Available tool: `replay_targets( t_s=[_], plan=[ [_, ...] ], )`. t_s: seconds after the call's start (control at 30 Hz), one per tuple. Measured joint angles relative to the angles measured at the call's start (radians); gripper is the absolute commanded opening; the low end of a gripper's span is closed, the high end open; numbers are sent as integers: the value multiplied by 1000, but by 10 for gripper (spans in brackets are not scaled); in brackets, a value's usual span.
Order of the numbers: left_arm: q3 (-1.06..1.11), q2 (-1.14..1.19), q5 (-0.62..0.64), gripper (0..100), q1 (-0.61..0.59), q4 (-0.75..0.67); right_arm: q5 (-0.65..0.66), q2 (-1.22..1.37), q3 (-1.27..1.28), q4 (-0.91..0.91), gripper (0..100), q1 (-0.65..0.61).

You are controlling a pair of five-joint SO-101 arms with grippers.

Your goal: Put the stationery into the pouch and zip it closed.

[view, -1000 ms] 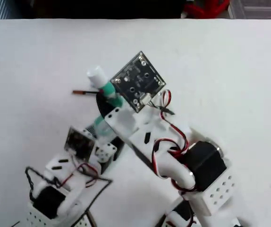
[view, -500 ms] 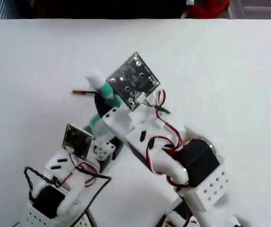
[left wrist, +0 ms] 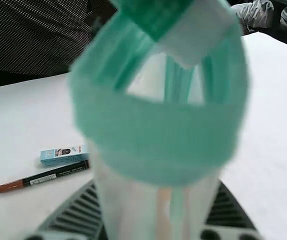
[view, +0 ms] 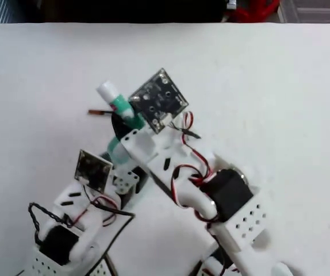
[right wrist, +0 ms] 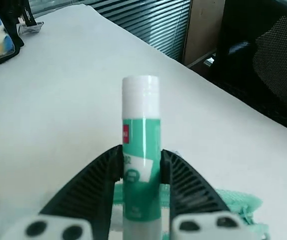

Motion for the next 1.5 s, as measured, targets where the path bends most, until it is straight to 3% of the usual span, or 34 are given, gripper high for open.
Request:
replay_targets(
  t_s=[0.33, 0.73, 1.1, 1.5],
  plan=[
    [0, 0, 3, 185, -12, 2, -31, -224, 216, -144, 19, -15],
    [0, 0, 3, 185, -15, 2, -31, -247, 255, -216, 19, -14],
    [0, 2, 3, 185, -18, 2, -32, -252, 433, -445, 19, 104],
    [0, 2, 6, 185, -17, 2, -32, -305, 431, -338, 19, 109]
  ],
)
